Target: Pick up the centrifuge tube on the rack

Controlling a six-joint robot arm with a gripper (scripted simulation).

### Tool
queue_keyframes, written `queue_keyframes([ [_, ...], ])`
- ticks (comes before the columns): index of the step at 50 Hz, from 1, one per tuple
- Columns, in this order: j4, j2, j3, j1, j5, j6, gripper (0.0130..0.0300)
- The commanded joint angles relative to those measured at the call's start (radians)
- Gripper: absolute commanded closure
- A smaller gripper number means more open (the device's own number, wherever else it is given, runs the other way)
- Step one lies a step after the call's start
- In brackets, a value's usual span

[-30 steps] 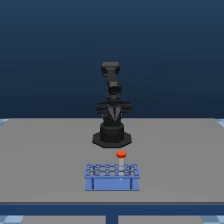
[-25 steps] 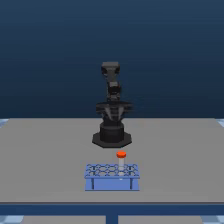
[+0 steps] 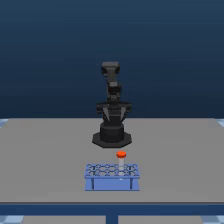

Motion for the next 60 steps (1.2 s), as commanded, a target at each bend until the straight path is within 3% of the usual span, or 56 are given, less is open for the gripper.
queue_keyframes([
  [1, 0.011, 0.003, -0.001, 0.002, -0.001, -0.011, 0.0130],
  [20, 0.114, 0.037, -0.012, 0.015, -0.011, -0.109, 0.0130],
  [35, 0.276, 0.106, -0.037, 0.039, -0.028, -0.262, 0.0130],
  [45, 0.410, 0.187, -0.070, 0.062, -0.044, -0.385, 0.0130],
  [53, 0.547, 0.298, -0.125, 0.085, -0.055, -0.507, 0.0130],
  [55, 0.547, 0.298, -0.125, 0.085, -0.055, -0.507, 0.0130],
  [58, 0.621, 0.356, -0.158, 0.095, -0.056, -0.574, 0.0130],
  [60, 0.621, 0.356, -0.158, 0.095, -0.056, -0.574, 0.0130],
])
